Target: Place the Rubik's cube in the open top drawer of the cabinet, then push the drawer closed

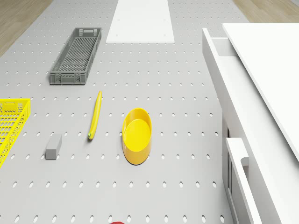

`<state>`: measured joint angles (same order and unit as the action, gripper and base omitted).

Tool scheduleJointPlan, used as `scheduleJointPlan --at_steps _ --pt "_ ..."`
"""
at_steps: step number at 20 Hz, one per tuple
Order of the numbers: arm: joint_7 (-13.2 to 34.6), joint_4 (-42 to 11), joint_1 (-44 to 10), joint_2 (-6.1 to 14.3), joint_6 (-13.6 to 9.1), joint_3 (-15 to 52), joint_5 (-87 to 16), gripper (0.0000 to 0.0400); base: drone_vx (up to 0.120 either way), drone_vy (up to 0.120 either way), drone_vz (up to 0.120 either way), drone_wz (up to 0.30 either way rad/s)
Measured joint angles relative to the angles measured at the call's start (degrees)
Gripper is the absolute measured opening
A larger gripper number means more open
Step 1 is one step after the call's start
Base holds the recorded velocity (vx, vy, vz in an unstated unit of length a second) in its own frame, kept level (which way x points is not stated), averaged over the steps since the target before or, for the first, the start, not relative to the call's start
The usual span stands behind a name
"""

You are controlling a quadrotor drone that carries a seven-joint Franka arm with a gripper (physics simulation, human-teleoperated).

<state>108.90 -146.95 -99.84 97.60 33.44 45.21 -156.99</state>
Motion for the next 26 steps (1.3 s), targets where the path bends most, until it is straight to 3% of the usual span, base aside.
scheduleJointPlan --at_steps 2,8,9,10,16,19,26 --pt "3.6 0.5 0.3 0.2 1.2 -2.1 -0.5 0.0107 0.000 0.000 0.000 0.000" --pt "-2.7 4.2 2.0 0.3 5.5 -1.8 -4.8 0.0105 0.000 0.000 0.000 0.000" --pt "-2.8 5.1 2.2 0.2 6.3 -1.4 -5.3 0.0085 0.000 0.000 0.000 0.000" --pt "-0.9 5.5 2.0 0.1 6.4 -2.4 -5.1 0.0096 0.000 0.000 0.000 0.000" --pt "-3.7 9.6 1.5 0.5 10.6 -2.9 -6.0 0.0103 0.000 0.100 0.000 0.000" --pt "-4.9 10.9 1.7 0.5 12.0 -2.6 -6.5 0.0104 0.000 0.120 0.000 0.000" --pt "-6.4 12.4 1.9 0.7 13.6 -2.1 -7.0 0.0105 0.000 0.000 0.000 0.000"
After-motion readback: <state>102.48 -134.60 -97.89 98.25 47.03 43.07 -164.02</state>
